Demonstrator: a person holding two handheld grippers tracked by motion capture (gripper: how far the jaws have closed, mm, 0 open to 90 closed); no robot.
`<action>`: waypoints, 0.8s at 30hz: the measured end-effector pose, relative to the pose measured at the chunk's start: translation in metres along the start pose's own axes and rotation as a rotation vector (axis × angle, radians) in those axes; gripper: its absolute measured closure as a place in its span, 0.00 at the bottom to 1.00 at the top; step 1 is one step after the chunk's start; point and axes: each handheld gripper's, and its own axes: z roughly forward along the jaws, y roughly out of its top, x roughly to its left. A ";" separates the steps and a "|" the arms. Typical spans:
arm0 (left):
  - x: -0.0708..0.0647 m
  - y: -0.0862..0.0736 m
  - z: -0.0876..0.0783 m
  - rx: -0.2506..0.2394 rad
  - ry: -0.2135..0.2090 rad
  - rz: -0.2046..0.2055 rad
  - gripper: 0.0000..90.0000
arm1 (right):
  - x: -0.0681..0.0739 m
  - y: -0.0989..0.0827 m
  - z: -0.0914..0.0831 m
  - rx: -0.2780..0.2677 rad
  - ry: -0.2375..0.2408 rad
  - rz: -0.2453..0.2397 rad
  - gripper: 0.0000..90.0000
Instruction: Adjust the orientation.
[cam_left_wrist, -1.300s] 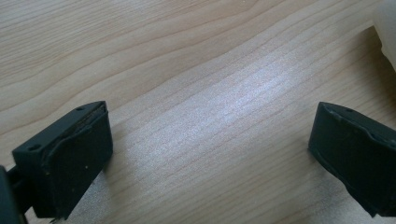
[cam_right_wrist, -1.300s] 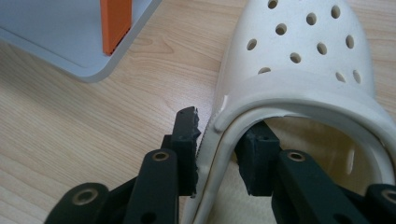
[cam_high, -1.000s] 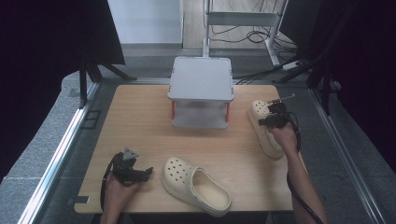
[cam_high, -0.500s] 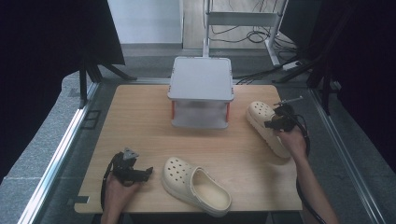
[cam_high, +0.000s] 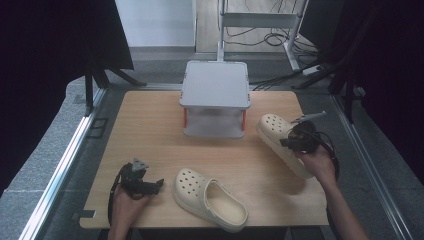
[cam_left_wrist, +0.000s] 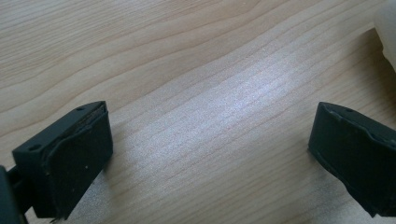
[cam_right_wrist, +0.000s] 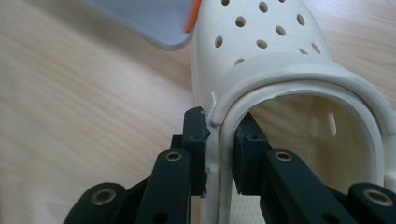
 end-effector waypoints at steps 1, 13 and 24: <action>0.000 0.000 0.000 0.000 0.000 0.000 0.00 | 0.005 0.000 -0.002 0.001 0.005 -0.015 0.86; 0.000 0.000 0.000 -0.002 0.000 -0.002 0.00 | 0.058 0.005 -0.004 0.009 0.076 -0.119 0.86; 0.000 0.000 0.000 0.001 -0.002 -0.002 0.00 | 0.109 0.011 0.012 0.030 0.161 -0.203 0.86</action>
